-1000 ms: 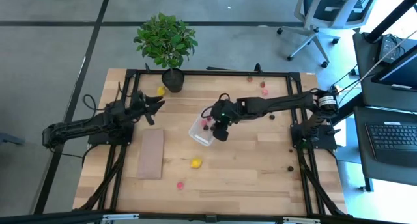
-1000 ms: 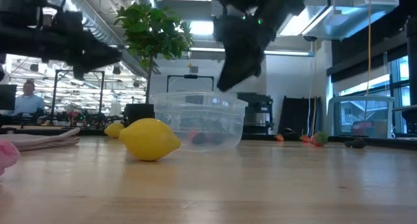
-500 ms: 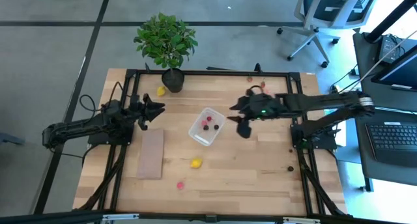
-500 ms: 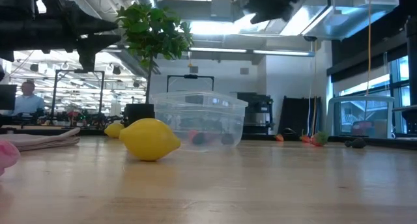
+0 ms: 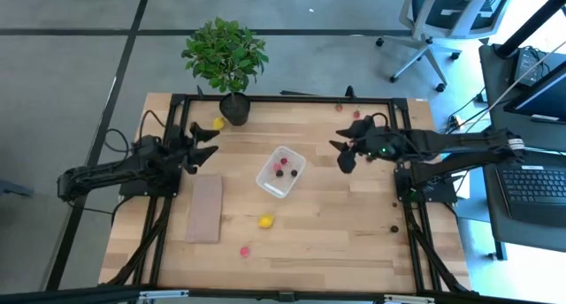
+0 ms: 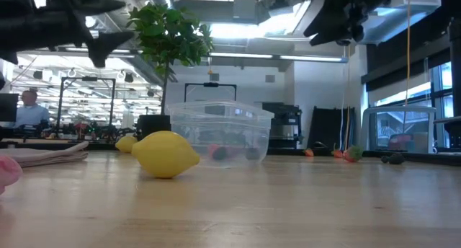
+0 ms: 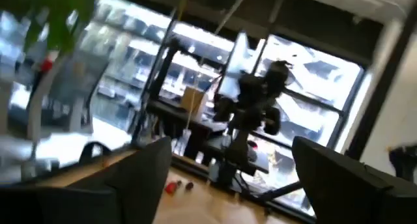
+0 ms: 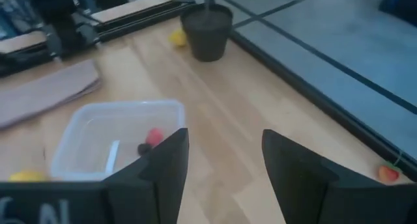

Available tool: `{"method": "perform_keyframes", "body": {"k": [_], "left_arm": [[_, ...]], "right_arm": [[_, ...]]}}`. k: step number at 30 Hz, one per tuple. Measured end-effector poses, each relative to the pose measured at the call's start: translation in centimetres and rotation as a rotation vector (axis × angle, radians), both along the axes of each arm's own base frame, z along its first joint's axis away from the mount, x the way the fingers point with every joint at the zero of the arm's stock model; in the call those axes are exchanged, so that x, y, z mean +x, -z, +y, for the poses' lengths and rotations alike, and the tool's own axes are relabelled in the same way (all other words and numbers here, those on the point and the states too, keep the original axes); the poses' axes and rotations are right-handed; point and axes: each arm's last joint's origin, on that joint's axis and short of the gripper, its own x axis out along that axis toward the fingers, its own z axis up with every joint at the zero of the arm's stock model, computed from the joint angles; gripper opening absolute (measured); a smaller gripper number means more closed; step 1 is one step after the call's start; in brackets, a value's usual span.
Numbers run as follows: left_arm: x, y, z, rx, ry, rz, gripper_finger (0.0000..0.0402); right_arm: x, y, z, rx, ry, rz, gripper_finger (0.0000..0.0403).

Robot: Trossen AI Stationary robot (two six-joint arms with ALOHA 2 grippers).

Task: Pick and placing Produce into tupperware
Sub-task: Put the bottom lemon into the transparent bin

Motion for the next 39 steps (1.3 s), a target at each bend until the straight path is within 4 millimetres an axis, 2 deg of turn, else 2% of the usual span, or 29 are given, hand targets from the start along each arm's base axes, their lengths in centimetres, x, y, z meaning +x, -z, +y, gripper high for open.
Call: {"method": "perform_keyframes", "body": {"k": [3, 8, 11, 14, 18, 23, 28, 35, 39], "left_arm": [[-0.1, -1.5, -0.3, 0.102, 0.049, 0.04, 0.0317], [1.3, -3.9, -0.6, 0.083, 0.135, 0.338, 0.0312], [3.4, -5.7, -1.1, 0.113, 0.184, 0.428, 0.0311], [6.2, -6.2, -1.8, 0.107, 0.233, 0.568, 0.031], [9.6, -5.2, -3.9, 0.08, 0.3, 0.804, 0.031], [13.1, -5.1, -7.6, 0.098, 0.323, 0.895, 0.031], [15.7, -5.7, -11.3, 0.067, 0.234, 0.94, 0.031], [18.9, -3.8, -15.2, -0.092, 0.127, 1.169, 0.031], [20.7, -2.8, -17.0, -0.2, 0.082, 1.221, 0.031]], "right_arm": [[0.0, 0.1, -0.7, -0.009, 0.028, -0.004, 0.0197], [-0.2, 0.1, -2.1, -0.048, 0.127, 0.01, 0.0197], [-0.4, 0.1, -2.9, -0.073, 0.191, 0.021, 0.0197], [-0.5, 0.1, -3.4, -0.085, 0.208, 0.034, 0.0197], [-0.6, 0.2, -3.6, -0.084, 0.214, 0.04, 0.0197], [-0.5, 0.2, -3.5, -0.109, 0.174, 0.066, 0.0197], [-0.5, 0.3, -3.4, -0.102, 0.112, 0.093, 0.0197], [-1.1, 1.3, -3.2, -0.069, 0.074, 0.206, 0.0197], [-1.4, 1.5, -3.1, -0.064, 0.07, 0.245, 0.0197]]}}
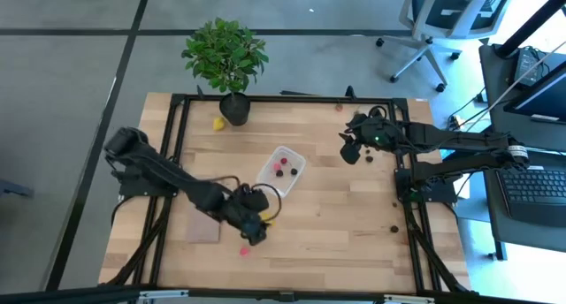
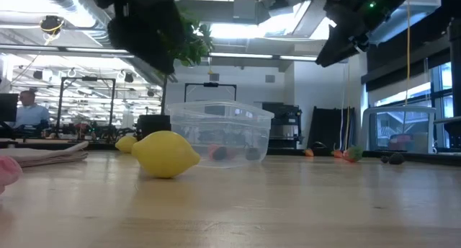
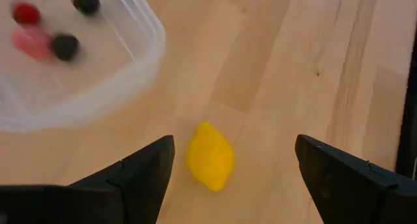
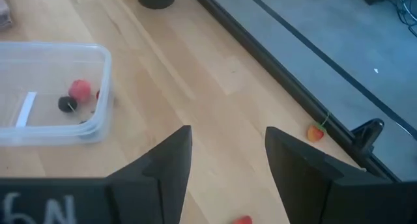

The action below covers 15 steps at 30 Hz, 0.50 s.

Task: Pick and placing Produce into tupperware
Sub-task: Put the bottom lemon into the transparent bin

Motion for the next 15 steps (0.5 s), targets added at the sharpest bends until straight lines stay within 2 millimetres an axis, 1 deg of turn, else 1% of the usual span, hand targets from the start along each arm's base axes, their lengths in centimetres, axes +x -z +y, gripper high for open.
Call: {"method": "perform_keyframes", "body": {"k": [5, 10, 15], "left_arm": [[1.9, 1.8, -1.6, 0.005, -0.045, 0.081, 0.031], [2.9, 3.4, -2.1, 0.014, -0.109, 0.19, 0.031], [3.5, 4.0, -2.3, 0.017, -0.118, 0.208, 0.031]], "right_arm": [[0.0, 0.0, 0.0, -0.001, -0.001, 0.003, 0.0197], [0.0, 0.0, 0.0, -0.01, -0.022, 0.019, 0.0197], [-0.1, 0.2, 0.1, 0.006, -0.037, 0.036, 0.0197]]}}
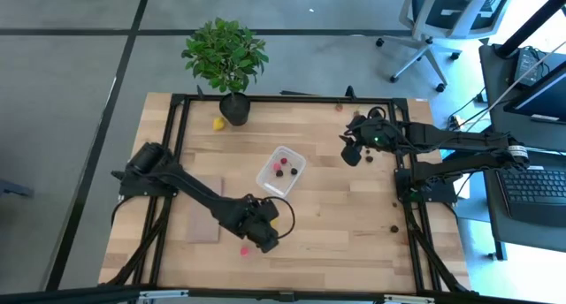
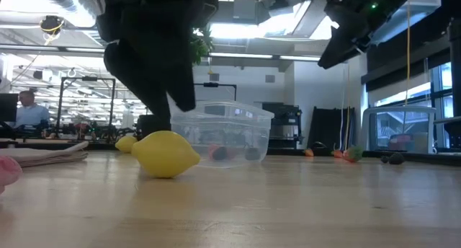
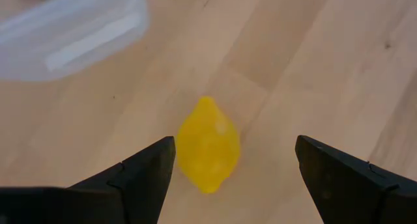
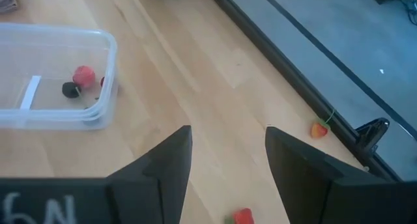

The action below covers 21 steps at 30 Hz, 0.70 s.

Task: Pick and placing Produce into tupperware
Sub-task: Put the bottom lemon into the transparent bin

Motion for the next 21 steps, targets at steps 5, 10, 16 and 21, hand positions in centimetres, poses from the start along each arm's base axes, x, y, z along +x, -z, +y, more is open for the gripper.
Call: {"method": "perform_keyframes", "body": {"k": [5, 10, 16, 21], "left_arm": [[0.0, 0.9, 0.3, 0.024, -0.008, 0.049, 0.031], [0.3, 0.9, 1.0, 0.009, -0.025, 0.062, 0.031], [0.6, 1.1, 1.9, -0.002, -0.04, 0.072, 0.031], [0.2, 1.8, 2.0, -0.062, -0.023, 0.123, 0.031]], "right_arm": [[-0.1, 0.1, 0.0, 0.003, 0.0, 0.02, 0.0197], [-0.1, 0.1, 0.0, 0.002, -0.002, 0.022, 0.0197], [-0.1, 0.1, 0.0, 0.003, -0.002, 0.022, 0.0197], [-0.1, 0.2, 0.0, -0.005, -0.011, 0.032, 0.0197]]}}
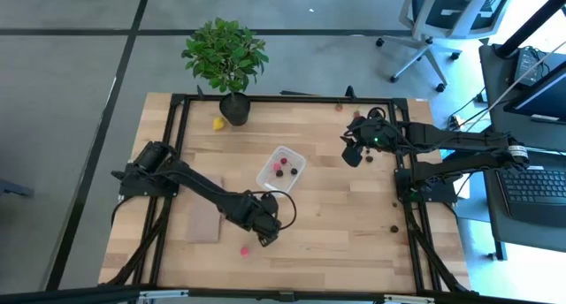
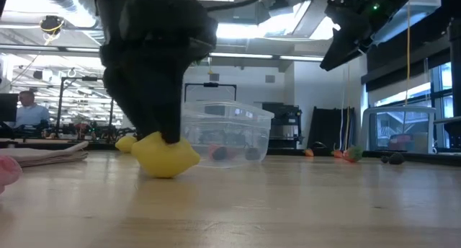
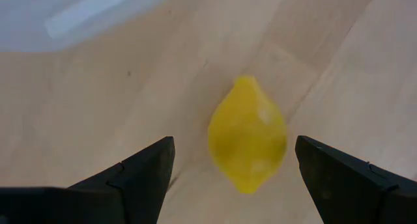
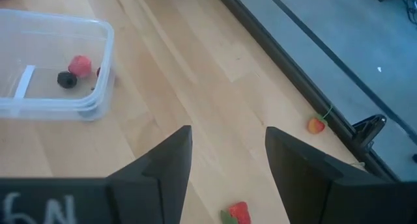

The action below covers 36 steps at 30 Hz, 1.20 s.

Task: Pick and placing Produce into tupperware
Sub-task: Put the bottom lemon into the transparent bin

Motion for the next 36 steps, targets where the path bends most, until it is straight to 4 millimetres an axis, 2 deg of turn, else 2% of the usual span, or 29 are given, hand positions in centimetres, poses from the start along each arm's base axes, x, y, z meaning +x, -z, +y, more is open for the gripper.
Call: {"method": "perform_keyframes", "body": {"k": [18, 36], "left_arm": [[0.5, 1.1, 1.1, -0.03, -0.003, -0.042, 0.031], [0.5, 1.7, 0.8, -0.065, 0.004, -0.019, 0.031]], "right_arm": [[0.0, 0.0, 0.0, -0.019, -0.021, 0.018, 0.0197], [0.0, 0.0, 0.0, -0.02, -0.022, 0.02, 0.0197]]}}
